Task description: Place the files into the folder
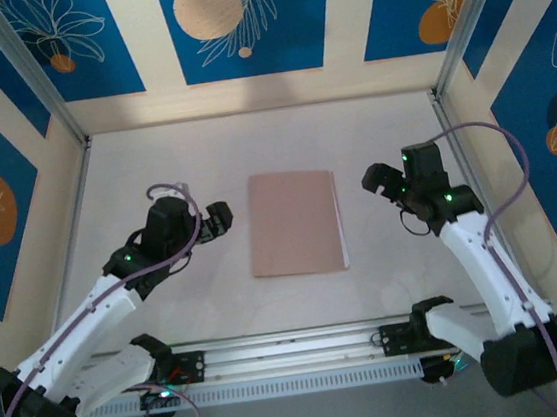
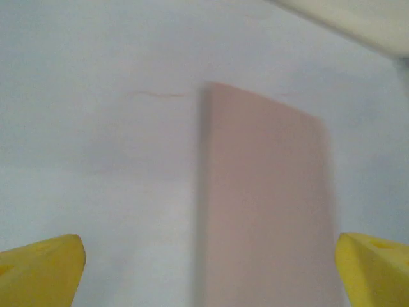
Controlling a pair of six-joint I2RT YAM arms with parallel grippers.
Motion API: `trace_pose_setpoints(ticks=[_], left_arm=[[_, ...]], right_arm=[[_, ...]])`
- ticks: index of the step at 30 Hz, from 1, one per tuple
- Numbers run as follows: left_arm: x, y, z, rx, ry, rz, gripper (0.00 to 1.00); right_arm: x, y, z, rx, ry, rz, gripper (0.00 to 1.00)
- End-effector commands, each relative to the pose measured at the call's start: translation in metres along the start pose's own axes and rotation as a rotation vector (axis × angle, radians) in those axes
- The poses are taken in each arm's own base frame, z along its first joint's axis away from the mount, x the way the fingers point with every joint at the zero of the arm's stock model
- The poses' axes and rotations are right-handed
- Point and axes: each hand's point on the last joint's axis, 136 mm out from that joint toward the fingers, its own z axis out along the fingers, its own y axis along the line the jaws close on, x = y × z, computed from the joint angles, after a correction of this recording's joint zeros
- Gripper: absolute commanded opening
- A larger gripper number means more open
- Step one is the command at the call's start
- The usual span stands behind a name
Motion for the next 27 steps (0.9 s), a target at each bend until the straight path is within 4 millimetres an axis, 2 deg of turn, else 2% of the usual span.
trace_pose_setpoints(ticks=[1,2,4,5,7,9,13,15,21,24,27], left_arm=[[-0.018,0.086,-0.015,-0.469,-0.143,0.234,1.0],[-0.019,0.093,-0.012,-0.502,-0.17,0.324,1.0],[-0.023,0.095,-0.002,-0.506,-0.256,0.515,1.0],[-0.028,0.095,0.0,-0.506,-0.33,0.543,1.0],[-0.029,0.099,0.01,-0.462,-0.397,0.566,1.0],[-0.026,0.11,0.026,-0.427,-0.406,0.539,1.0],[-0.022,0.125,0.054,-0.393,-0.42,0.512,1.0],[-0.024,0.131,0.068,-0.376,-0.446,0.464,1.0],[-0.041,0.133,0.098,-0.355,-0.476,0.509,1.0],[-0.04,0.152,0.104,-0.345,-0.502,0.432,1.0],[-0.034,0.152,0.104,-0.317,-0.487,0.426,1.0]], right_arm=[[-0.031,-0.015,0.002,0.015,-0.222,-0.095,0.99],[-0.032,-0.019,0.011,0.01,-0.281,-0.121,0.99],[-0.034,-0.02,0.027,-0.019,-0.381,-0.221,0.99],[-0.03,-0.02,0.037,-0.027,-0.408,-0.281,0.99],[-0.023,-0.028,0.054,-0.006,-0.402,-0.319,0.99],[-0.012,-0.036,0.075,0.011,-0.324,-0.339,0.99],[-0.002,-0.04,0.103,-0.009,-0.288,-0.368,0.99],[-0.003,-0.039,0.109,-0.036,-0.319,-0.369,0.99],[-0.01,-0.034,0.114,-0.106,-0.401,-0.391,0.99],[-0.015,-0.033,0.115,-0.133,-0.432,-0.383,0.99],[-0.019,-0.033,0.115,-0.142,-0.464,-0.383,0.99]])
